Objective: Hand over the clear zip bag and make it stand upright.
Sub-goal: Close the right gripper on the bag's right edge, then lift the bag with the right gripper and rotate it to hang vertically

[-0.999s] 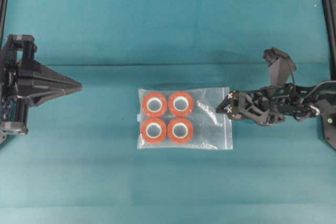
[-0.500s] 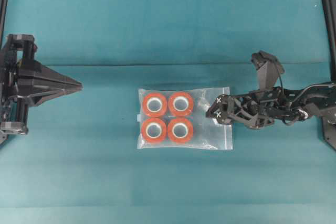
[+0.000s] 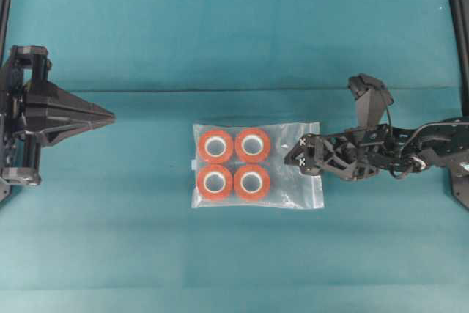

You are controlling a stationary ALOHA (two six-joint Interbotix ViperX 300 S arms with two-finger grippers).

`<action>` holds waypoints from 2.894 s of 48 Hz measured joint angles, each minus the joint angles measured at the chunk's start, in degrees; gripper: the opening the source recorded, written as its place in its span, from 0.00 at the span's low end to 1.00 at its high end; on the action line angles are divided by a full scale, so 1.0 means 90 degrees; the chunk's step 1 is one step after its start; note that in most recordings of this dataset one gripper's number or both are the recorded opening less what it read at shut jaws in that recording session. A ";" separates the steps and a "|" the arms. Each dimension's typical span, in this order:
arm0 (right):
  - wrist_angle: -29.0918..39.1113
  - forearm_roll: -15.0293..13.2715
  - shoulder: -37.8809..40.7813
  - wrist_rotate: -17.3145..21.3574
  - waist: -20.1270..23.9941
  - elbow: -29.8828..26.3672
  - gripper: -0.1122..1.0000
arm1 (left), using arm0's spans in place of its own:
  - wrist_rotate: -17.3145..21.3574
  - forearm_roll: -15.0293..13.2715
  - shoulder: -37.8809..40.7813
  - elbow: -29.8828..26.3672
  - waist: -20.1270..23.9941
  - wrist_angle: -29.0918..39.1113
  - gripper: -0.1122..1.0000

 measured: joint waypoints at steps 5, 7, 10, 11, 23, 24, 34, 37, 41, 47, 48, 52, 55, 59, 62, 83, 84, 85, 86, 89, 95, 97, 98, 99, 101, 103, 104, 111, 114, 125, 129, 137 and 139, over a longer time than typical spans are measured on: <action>-0.0039 0.0000 0.0020 0.0000 0.0010 -0.0029 0.90 | 0.0000 -0.0010 0.0000 0.0020 0.0000 0.0000 0.09; -0.0039 0.0000 0.0029 0.0000 0.0000 -0.0029 0.89 | 0.0000 -0.0010 0.0010 0.0029 -0.0010 -0.0010 0.09; -0.0039 0.0000 0.0039 0.0000 0.0000 -0.0029 0.89 | 0.0000 -0.0010 0.0000 0.0029 0.0000 0.0000 0.09; -0.0039 0.0000 0.0029 0.0000 0.0010 -0.0029 0.88 | 0.0000 -0.0010 0.0000 0.0029 0.0000 0.0000 0.09; 0.0195 0.0000 0.0020 0.0000 -0.0068 0.0078 0.53 | 0.0000 -0.0010 0.0000 0.0029 0.0000 -0.0010 0.09; 0.0215 0.0000 0.0020 0.0000 -0.0078 0.0088 0.48 | 0.0000 0.0000 -0.0010 0.0029 0.0000 0.0000 0.09; 0.0273 0.0000 0.0020 0.0000 -0.0156 0.0156 0.12 | -0.0029 -0.0010 0.0000 0.0029 0.0000 0.0000 0.09; 0.0273 0.0000 0.0010 -0.0010 -0.0156 0.0156 0.12 | -0.0039 -0.0010 0.0000 0.0029 0.0000 0.0000 0.09; 0.0264 0.0000 0.0010 -0.0010 -0.0156 0.0156 0.12 | -0.0049 -0.0010 -0.0010 0.0029 0.0000 0.0000 0.09; 0.0264 0.0000 0.0010 -0.0010 -0.0166 0.0156 0.12 | -0.0049 -0.0010 0.0000 0.0029 0.0000 0.0000 0.09; 0.0273 -0.0010 0.0010 -0.0010 -0.0176 0.0146 0.12 | -0.0049 -0.0010 0.0010 0.0029 0.0000 0.0000 0.09; 0.0293 -0.0098 0.0010 -0.0049 -0.0176 0.0137 0.12 | -0.0039 -0.0010 0.0049 0.0029 0.0000 0.0000 0.09; 0.0381 -0.0166 -0.0049 -0.0176 -0.0195 0.0088 0.12 | -0.0049 -0.0010 0.0088 0.0029 0.0000 0.0000 0.09; 0.0537 -0.0205 -0.0195 -0.0410 -0.0244 -0.0029 0.12 | -0.0059 -0.0010 0.0156 0.0029 0.0000 0.0000 0.09; 0.0674 -0.0215 -0.0342 -0.0635 -0.0303 -0.0137 0.12 | -0.0107 -0.0010 0.0195 0.0029 0.0010 0.0000 0.09; 0.2744 -0.0283 -0.1182 -0.2832 -0.0908 -0.1475 0.12 | -0.0127 -0.0010 0.0283 0.0029 0.0088 0.0059 0.09; 0.2871 -0.0303 -0.1191 -0.2930 -0.0947 -0.1562 0.12 | -0.0137 -0.0010 0.0293 0.0029 0.0088 0.0059 0.09; 0.2988 -0.0303 -0.1201 -0.3027 -0.0986 -0.1641 0.12 | -0.0137 -0.0010 0.0293 0.0029 0.0078 0.0068 0.09; 0.3135 -0.0313 -0.1201 -0.3125 -0.1025 -0.1729 0.12 | -0.0137 -0.0010 0.0293 0.0029 0.0078 0.0068 0.09; 0.3525 -0.0352 -0.1201 -0.3359 -0.1133 -0.1992 0.12 | -0.0127 -0.0010 0.0293 0.0029 0.0088 0.0068 0.09; 0.4229 -0.0439 -0.1182 -0.3799 -0.1318 -0.2568 0.12 | -0.0117 -0.0010 0.0293 0.0029 0.0088 0.0068 0.09; 0.4434 -0.0479 -0.1152 -0.3916 -0.1348 -0.2773 0.12 | -0.0117 0.0000 0.0293 0.0020 0.0088 0.0068 0.09; 0.4531 -0.0498 -0.1152 -0.3955 -0.1367 -0.2871 0.12 | -0.0117 0.0000 0.0293 0.0010 0.0088 0.0068 0.09; 0.4648 -0.0527 -0.1133 -0.4004 -0.1387 -0.2979 0.12 | -0.0117 -0.0010 0.0293 0.0000 0.0088 0.0068 0.09; 0.4814 -0.0566 -0.1084 -0.4082 -0.1406 -0.3135 0.12 | -0.0117 0.0000 0.0293 -0.0010 0.0088 0.0068 0.09; 0.4990 -0.0605 -0.1025 -0.4141 -0.1406 -0.3320 0.12 | -0.0117 0.0000 0.0303 -0.0020 0.0088 0.0068 0.09; 0.5059 -0.0615 -0.0996 -0.4180 -0.1406 -0.3398 0.12 | -0.0117 -0.0010 0.0303 -0.0020 0.0088 0.0068 0.09; 0.5713 -0.0713 -0.0781 -0.4453 -0.1406 -0.4004 0.12 | -0.0195 -0.0010 0.0322 -0.0029 0.0088 0.0068 0.09; 0.6152 -0.0781 -0.0664 -0.4688 -0.1406 -0.4307 0.12 | -0.0303 0.0000 0.0312 -0.0059 0.0098 0.0068 0.09; 0.7539 -0.0869 -0.0225 -0.5479 -0.1416 -0.5137 0.12 | -0.0605 -0.0010 0.0254 -0.0254 0.0225 0.0166 0.09; 0.7813 -0.0947 -0.0117 -0.5732 -0.1416 -0.5322 0.12 | -0.0713 -0.0010 0.0254 -0.0293 0.0225 0.0352 0.09; 0.8193 -0.1162 -0.0010 -0.6094 -0.1416 -0.5527 0.12 | -0.0986 -0.0010 0.0293 -0.0391 0.0254 0.0703 0.09; 0.8291 -0.1201 0.0000 -0.6152 -0.1416 -0.5547 0.12 | -0.1025 -0.0010 0.0293 -0.0410 0.0264 0.0811 0.09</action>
